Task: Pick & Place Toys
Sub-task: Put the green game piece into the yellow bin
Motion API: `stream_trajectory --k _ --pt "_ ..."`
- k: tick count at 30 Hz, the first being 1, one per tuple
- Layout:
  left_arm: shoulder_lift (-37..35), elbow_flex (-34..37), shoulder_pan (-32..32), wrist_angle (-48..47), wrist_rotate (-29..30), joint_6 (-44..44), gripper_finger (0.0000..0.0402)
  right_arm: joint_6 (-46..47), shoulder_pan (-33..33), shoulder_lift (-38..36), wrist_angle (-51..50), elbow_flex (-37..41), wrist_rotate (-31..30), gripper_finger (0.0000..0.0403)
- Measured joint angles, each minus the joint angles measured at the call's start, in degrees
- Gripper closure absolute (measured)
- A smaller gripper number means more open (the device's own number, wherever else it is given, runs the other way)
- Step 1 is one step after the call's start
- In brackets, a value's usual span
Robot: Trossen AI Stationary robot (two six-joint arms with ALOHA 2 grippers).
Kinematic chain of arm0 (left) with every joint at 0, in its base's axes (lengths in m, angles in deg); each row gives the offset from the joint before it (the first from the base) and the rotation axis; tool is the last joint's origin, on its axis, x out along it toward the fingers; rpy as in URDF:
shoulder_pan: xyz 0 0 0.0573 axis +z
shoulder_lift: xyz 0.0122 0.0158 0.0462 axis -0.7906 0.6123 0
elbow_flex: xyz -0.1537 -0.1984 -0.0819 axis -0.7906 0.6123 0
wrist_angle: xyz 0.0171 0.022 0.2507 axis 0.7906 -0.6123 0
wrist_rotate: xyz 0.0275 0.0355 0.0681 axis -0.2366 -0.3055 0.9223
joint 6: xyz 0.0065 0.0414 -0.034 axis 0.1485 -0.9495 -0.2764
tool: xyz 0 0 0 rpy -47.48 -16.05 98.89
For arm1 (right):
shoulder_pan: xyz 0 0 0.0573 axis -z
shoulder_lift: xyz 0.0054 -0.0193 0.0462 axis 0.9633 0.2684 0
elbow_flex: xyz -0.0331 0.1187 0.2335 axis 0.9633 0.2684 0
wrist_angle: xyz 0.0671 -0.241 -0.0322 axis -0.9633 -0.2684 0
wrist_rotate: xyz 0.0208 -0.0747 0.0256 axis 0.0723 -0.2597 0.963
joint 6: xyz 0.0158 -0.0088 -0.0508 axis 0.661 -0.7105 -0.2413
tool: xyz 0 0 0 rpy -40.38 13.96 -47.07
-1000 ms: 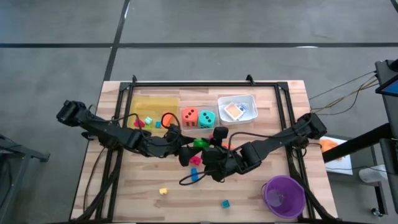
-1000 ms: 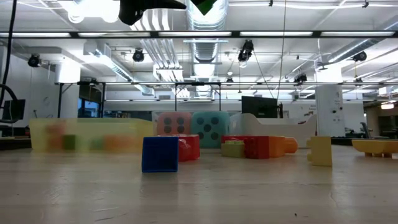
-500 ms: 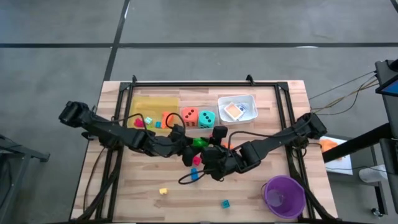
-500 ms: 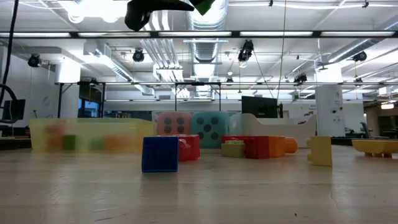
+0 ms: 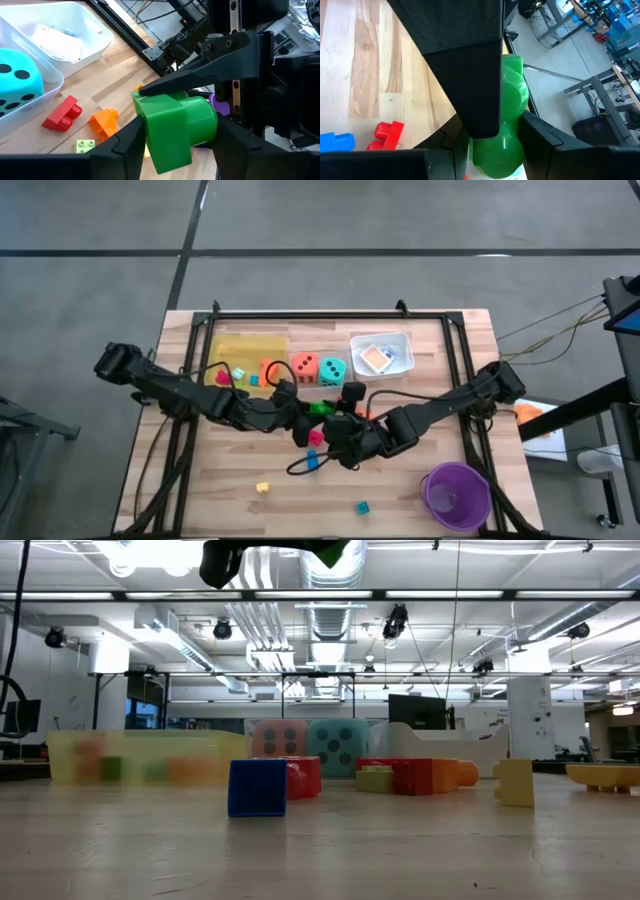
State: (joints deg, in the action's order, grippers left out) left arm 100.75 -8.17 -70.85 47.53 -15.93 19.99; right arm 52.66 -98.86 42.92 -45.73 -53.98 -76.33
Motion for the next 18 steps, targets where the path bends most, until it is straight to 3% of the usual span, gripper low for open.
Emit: stream_trajectory --k 5,12,18 --pt "0.0 0.0 0.07 -0.2 0.15 -0.41 0.024 0.49 -0.04 0.0 0.15 0.02 0.16 0.0272" --pt "0.04 0.0 0.24 -0.94 0.17 -0.37 0.0248 0.58 -0.11 0.0 1.24 -0.02 0.9 0.0141" --pt "-0.07 -0.02 0.41 -2.25 0.61 -1.68 0.0248 1.05 -0.75 0.0 1.0 -0.04 1.3 0.0078"
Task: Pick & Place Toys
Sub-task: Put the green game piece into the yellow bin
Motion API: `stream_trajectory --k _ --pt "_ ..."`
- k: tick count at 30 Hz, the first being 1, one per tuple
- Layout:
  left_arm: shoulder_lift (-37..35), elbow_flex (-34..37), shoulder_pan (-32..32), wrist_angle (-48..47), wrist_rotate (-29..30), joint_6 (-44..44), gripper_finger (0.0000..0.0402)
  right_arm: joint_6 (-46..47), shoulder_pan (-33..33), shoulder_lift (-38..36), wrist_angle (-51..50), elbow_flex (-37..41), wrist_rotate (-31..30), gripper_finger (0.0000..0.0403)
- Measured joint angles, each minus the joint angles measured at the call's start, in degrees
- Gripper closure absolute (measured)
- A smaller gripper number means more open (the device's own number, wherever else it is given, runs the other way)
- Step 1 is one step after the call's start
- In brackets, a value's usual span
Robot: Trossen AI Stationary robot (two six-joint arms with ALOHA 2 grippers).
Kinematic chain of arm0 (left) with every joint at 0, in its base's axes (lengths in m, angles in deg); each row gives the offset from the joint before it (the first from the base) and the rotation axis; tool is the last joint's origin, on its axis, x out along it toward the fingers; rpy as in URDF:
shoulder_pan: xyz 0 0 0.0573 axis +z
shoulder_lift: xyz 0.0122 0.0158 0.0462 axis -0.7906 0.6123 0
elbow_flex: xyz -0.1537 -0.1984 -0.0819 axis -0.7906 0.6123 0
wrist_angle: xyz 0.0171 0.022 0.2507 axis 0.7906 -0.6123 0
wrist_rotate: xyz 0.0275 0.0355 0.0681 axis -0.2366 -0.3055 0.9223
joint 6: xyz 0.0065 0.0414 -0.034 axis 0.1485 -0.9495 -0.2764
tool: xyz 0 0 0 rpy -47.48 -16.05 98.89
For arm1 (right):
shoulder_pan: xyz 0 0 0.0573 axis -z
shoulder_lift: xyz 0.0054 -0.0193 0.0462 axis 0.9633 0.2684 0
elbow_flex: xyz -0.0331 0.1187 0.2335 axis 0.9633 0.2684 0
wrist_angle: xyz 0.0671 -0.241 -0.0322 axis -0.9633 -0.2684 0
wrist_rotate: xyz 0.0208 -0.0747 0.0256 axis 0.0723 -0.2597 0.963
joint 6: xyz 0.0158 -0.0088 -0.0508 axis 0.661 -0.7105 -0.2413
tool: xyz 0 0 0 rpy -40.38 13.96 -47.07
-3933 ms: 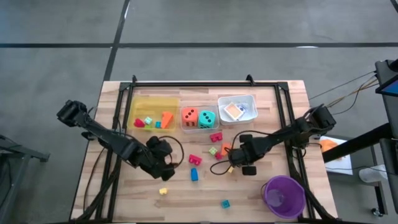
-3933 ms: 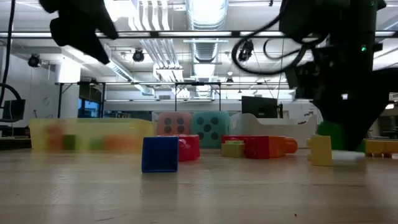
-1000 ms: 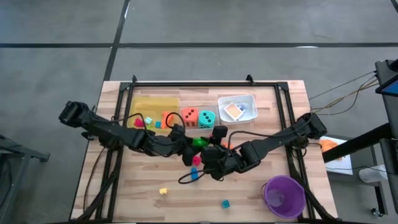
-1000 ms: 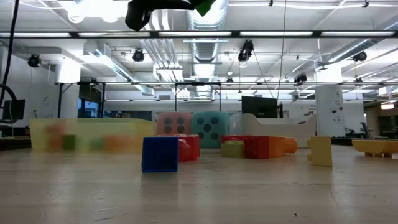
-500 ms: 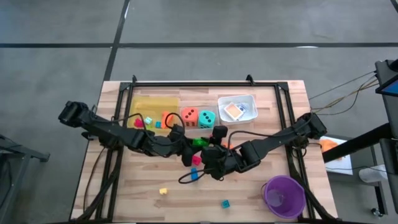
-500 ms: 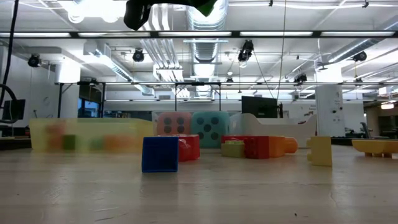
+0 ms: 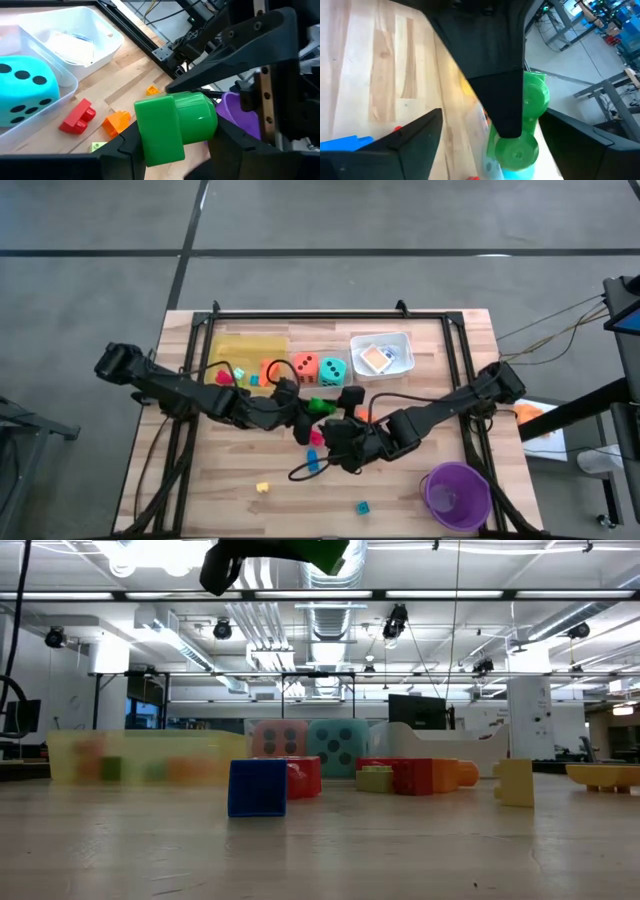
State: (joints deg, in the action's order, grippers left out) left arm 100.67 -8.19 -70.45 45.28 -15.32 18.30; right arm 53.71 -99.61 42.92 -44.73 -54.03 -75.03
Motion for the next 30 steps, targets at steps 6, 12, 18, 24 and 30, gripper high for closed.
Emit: stream_trajectory --k 6,12,18,24,30 --pt "-2.27 -0.02 0.65 -7.38 0.34 0.0 0.0248 6.42 -0.5 0.0 -2.41 0.33 -0.03 0.0053" --pt "-7.4 -0.09 0.8 -18.3 4.1 1.27 0.0248 14.74 -1.54 0.0 -3.85 2.7 1.01 0.0051" --pt "-14.6 -0.1 4.75 -37.57 13.33 5.78 0.0248 21.31 -2.99 0.0 -4.31 3.75 1.11 0.0051" --pt "-16.82 0.03 17.53 -54.52 8.44 7.0 0.0248 25.25 -5.4 0.0 -4.21 5.09 1.19 0.005" --pt "-15.97 2.82 27.61 -57.18 4.23 4.36 0.0248 29.53 -6.49 -0.02 -4.29 7.38 3.7 0.005"
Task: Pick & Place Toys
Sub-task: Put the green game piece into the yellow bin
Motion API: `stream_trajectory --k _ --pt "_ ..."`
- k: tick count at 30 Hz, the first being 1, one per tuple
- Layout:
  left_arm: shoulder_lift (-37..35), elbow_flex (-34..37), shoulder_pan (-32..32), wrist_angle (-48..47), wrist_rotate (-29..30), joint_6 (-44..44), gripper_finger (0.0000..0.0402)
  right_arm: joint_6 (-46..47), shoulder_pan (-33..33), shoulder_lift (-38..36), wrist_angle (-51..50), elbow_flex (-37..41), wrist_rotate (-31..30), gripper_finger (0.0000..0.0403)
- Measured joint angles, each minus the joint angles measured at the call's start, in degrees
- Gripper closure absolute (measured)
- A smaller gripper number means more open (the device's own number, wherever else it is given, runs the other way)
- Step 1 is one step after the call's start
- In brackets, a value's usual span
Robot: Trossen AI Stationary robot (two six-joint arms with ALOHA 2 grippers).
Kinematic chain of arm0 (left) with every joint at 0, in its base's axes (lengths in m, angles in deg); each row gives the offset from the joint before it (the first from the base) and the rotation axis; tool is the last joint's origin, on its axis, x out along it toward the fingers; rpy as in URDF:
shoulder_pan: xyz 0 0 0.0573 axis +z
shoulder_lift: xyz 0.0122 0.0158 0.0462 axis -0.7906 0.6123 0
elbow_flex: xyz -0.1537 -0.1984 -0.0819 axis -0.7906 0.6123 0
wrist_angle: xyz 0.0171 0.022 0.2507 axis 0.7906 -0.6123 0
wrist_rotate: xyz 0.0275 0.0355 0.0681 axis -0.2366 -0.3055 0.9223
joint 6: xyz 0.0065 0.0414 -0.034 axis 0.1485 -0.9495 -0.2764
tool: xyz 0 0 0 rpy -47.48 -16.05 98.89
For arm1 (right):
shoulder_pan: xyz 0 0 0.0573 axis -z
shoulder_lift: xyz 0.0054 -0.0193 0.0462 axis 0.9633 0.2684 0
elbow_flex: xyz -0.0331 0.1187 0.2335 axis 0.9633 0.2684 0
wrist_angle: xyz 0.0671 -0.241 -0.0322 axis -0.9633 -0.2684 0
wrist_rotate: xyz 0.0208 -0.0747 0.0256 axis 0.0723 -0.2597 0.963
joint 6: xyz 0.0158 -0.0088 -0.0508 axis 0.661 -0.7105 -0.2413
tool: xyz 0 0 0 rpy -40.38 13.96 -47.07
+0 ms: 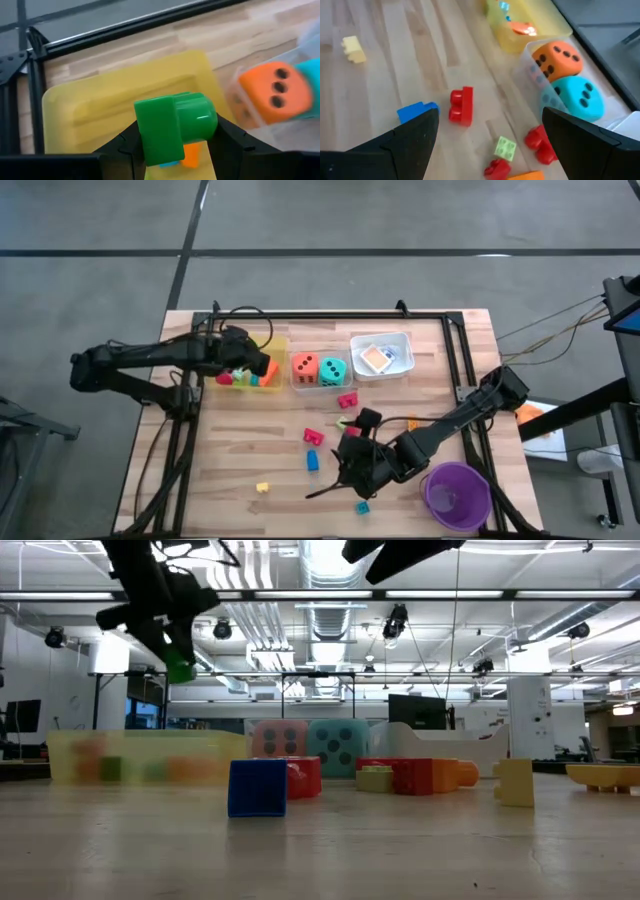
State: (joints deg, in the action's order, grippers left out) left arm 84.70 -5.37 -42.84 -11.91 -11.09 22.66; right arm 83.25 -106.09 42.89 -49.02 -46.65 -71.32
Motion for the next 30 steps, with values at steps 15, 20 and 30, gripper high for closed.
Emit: stream_trajectory --k 15,20,30 --pt "0.0 16.96 8.44 8.41 -5.4 1.31 0.0248 8.11 -1.44 0.0 0.51 3.08 4.89 0.005" --pt "0.0 18.27 10.5 10.21 -9.2 1.42 0.0248 12.65 -1.27 0.0 0.45 5.95 6.38 0.005" --pt "2.63 17.33 16.71 10.09 -15.35 -0.44 0.0248 14.76 -0.67 0.0 0.71 6.55 7.39 0.005"
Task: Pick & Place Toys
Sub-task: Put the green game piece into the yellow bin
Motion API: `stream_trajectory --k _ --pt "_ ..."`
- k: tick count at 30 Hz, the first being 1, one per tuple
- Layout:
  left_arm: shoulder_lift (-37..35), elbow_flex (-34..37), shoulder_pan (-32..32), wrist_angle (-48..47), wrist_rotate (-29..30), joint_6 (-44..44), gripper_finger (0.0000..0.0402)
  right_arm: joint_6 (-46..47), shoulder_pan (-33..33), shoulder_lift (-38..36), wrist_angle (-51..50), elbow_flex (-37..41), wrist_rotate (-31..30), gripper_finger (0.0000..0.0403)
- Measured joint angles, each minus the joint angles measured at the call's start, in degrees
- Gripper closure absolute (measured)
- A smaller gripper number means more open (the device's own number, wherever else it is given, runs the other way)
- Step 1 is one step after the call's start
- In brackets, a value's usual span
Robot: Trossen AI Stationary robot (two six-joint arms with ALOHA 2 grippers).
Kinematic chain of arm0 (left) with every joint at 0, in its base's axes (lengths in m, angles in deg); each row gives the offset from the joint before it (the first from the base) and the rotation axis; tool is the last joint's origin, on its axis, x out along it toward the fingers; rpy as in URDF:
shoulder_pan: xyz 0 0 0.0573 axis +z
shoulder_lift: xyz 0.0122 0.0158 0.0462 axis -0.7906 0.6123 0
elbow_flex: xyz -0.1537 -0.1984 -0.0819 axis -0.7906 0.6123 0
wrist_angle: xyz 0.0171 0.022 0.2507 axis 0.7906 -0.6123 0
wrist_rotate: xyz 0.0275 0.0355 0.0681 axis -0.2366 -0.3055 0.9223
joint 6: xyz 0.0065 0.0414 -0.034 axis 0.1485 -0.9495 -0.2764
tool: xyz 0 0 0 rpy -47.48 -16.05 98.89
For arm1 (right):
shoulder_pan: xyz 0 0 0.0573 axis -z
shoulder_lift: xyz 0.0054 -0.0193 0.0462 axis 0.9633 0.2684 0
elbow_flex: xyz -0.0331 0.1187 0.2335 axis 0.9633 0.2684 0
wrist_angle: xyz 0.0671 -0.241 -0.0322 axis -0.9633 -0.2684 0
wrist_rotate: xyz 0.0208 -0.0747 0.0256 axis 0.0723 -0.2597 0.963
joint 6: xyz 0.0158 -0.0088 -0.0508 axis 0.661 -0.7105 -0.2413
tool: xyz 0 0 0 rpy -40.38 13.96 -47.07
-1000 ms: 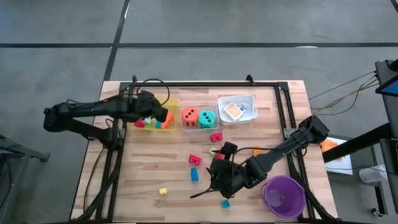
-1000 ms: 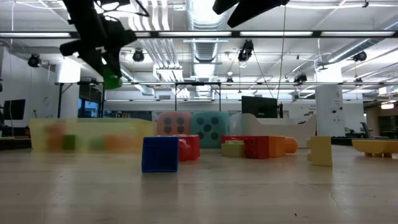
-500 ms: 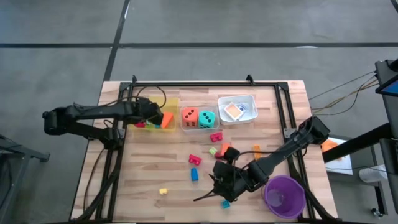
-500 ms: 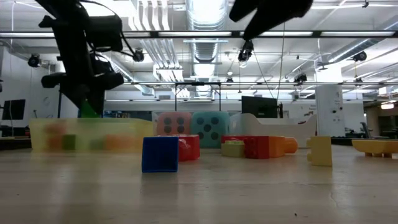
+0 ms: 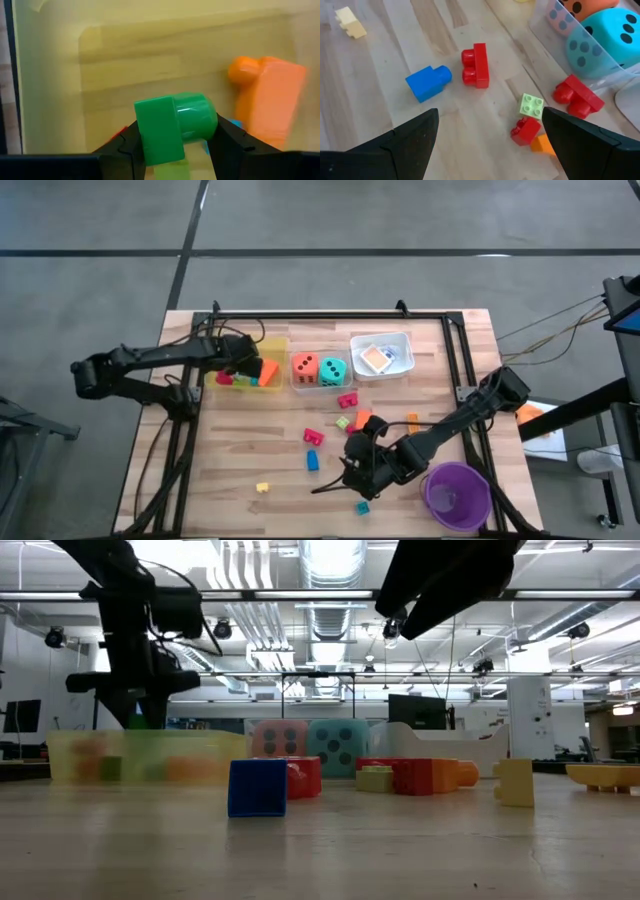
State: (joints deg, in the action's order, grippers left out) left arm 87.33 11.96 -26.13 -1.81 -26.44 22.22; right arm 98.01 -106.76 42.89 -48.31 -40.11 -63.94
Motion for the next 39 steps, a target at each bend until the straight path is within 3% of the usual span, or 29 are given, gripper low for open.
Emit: stream_trajectory --k 9,17,23,28,32,39 --pt "6.28 -1.45 1.42 0.35 -0.97 -3.03 0.0248 -1.63 -0.01 0.0 -0.09 0.11 0.01 0.005" --pt "6.92 -3.03 1.44 -0.06 -5.46 -4.85 0.0249 -1.67 0.14 -0.02 -0.09 0.11 0.01 0.005" --pt "6.84 -2.89 1.35 0.23 -1.21 -3.51 0.0249 -1.62 0.12 -0.07 -0.07 0.11 0.03 0.005" --pt "6.81 -2.89 1.89 4.57 -3.35 -7.24 0.0249 -1.61 0.1 -0.07 -0.04 0.11 0.05 0.005" --pt "6.78 -2.46 2.01 11.43 0.44 -9.41 0.0249 -1.63 0.1 -0.07 -0.07 0.11 0.11 0.005" --pt "6.88 0.97 1.63 21.77 1.26 -8.67 0.0249 -1.64 0.1 -0.08 -0.09 0.11 0.16 0.005"
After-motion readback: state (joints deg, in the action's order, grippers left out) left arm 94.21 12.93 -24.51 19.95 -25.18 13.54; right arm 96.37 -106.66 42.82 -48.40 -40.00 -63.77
